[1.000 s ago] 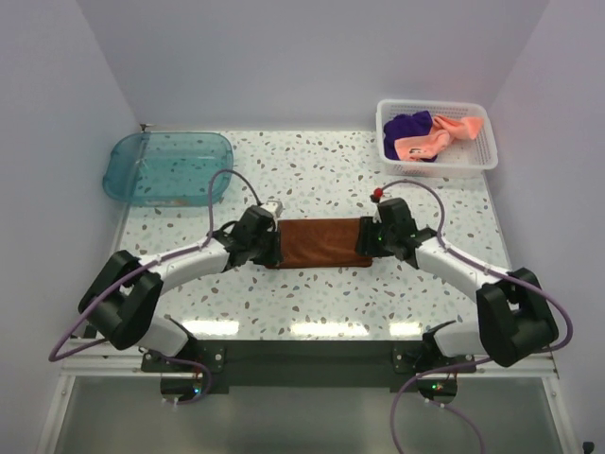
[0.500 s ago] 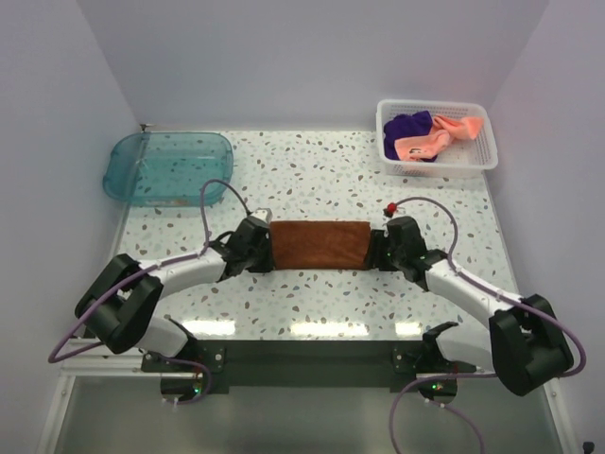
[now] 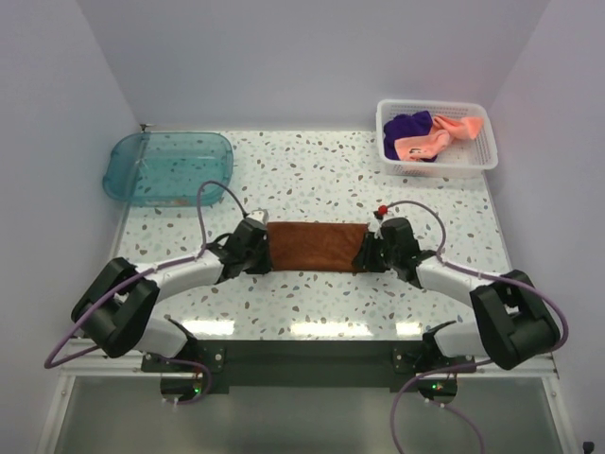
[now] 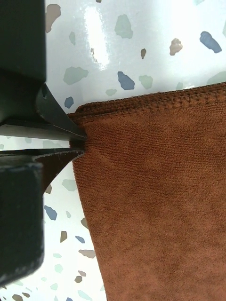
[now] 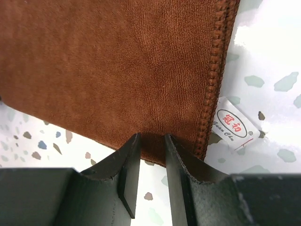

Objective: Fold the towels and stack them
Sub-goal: Fold the towel, then neatly place the folded towel into the bin

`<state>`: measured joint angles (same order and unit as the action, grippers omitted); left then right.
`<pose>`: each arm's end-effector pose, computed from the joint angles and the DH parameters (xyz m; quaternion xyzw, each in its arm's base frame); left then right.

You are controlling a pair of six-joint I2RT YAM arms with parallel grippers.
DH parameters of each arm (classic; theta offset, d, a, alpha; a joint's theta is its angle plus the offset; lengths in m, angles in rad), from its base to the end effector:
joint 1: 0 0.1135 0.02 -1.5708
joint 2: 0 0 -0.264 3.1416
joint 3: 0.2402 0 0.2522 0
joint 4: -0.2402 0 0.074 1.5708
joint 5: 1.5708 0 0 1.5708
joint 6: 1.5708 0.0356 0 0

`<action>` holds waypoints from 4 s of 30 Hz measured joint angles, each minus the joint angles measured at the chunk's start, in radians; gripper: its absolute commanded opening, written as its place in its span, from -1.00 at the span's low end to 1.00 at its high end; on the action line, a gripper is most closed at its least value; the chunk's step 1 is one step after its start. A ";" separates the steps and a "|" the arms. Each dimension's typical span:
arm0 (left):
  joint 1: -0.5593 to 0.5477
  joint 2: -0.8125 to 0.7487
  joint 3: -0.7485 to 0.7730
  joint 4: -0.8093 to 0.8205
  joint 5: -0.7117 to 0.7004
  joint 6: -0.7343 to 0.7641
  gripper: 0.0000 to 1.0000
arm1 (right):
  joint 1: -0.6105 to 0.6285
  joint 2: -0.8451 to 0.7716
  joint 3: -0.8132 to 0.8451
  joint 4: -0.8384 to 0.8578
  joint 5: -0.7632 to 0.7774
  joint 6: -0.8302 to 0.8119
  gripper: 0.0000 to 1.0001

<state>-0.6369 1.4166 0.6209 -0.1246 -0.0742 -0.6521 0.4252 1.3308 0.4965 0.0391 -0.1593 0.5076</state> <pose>0.2106 -0.1525 0.1542 -0.0190 0.9468 -0.1638 0.2764 0.2187 0.1052 0.1508 0.0080 0.9233 0.2353 0.3036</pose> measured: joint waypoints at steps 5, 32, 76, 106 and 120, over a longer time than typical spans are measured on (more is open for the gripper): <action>0.016 -0.023 -0.023 0.003 0.000 -0.011 -0.67 | -0.011 -0.016 -0.018 0.002 -0.013 0.007 -0.36; 0.022 -0.080 -0.064 0.011 0.021 -0.027 -0.24 | -0.135 0.283 0.257 0.023 0.006 -0.113 -0.30; 0.019 -0.050 -0.083 0.126 0.172 -0.185 -0.04 | -0.055 0.126 0.204 -0.235 0.099 -0.108 -0.07; 0.583 -0.286 0.037 -0.209 0.118 0.194 1.00 | 0.622 0.663 1.019 -0.648 0.311 -0.275 0.16; 0.583 -0.286 0.037 -0.215 0.106 0.206 1.00 | 0.641 0.794 1.106 -0.742 0.357 -0.269 0.04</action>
<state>-0.0544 1.1305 0.6582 -0.3393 0.0322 -0.4461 1.0664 2.1250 1.6024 -0.7025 0.1974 0.2382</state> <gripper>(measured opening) 0.997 0.526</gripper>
